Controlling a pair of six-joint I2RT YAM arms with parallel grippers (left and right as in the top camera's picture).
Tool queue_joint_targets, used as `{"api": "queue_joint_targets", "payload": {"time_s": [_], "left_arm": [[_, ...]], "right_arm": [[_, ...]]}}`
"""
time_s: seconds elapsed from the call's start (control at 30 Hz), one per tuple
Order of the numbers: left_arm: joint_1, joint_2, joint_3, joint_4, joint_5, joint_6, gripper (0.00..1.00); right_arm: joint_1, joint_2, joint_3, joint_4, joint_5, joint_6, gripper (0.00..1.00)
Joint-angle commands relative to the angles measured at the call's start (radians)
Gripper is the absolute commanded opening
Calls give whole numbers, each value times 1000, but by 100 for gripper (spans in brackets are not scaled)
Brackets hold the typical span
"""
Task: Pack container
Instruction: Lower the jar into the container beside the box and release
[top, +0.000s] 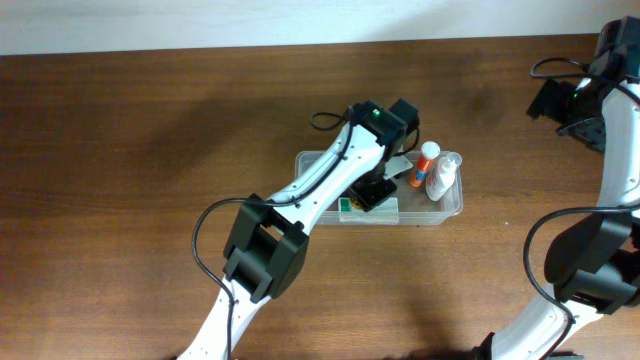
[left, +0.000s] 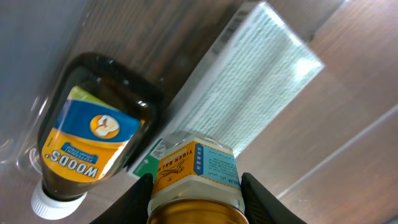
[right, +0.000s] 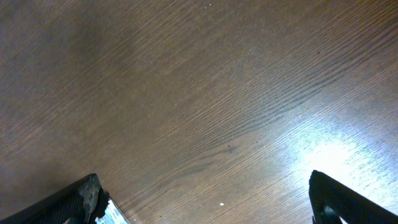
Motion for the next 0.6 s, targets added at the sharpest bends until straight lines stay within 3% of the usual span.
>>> {"api": "queue_joint_targets", "payload": {"time_s": [0.0, 0.57], "left_arm": [[23, 11, -13, 4, 22, 23, 40], [28, 11, -13, 26, 94, 23, 41]], "right_arm": [[-6, 7, -3, 0, 9, 5, 98], [-6, 8, -3, 0, 9, 5, 98]]}}
